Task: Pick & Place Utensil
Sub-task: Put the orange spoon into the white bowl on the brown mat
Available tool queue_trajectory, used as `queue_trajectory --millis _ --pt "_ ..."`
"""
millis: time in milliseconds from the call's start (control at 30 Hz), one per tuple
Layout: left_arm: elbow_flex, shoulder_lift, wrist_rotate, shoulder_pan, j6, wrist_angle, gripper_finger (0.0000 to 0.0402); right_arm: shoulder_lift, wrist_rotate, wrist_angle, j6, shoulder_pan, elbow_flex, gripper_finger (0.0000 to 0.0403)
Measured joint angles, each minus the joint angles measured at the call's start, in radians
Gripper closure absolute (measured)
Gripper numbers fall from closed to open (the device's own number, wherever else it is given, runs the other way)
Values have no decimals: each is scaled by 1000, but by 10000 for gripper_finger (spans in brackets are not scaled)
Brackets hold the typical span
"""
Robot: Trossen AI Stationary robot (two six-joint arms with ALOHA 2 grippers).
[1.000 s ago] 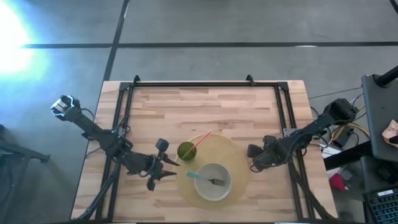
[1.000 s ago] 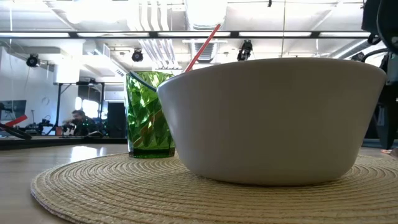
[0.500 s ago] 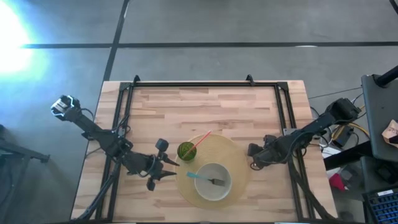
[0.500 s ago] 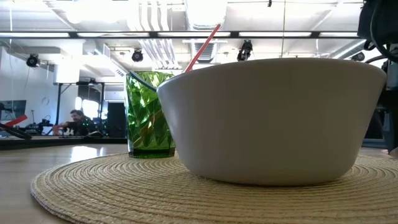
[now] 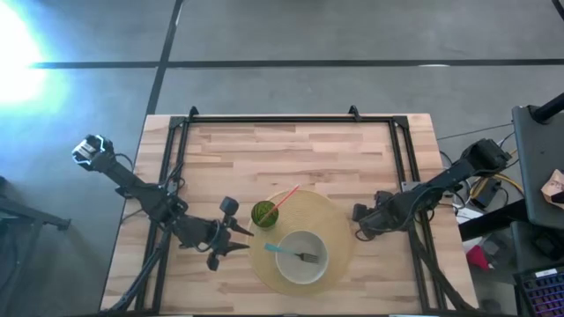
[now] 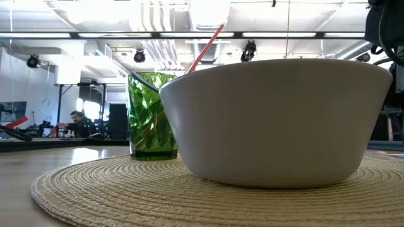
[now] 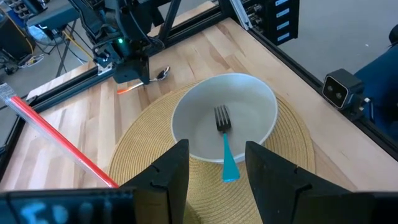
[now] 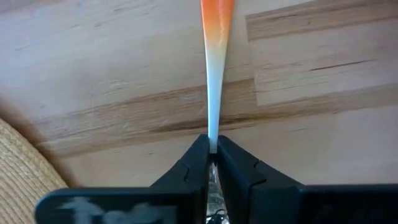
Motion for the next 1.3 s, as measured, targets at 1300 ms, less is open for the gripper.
queue_trajectory --millis 1300 --pt "0 0 -7 2 -274 45 250 2 196 -41 -738 24 280 390"
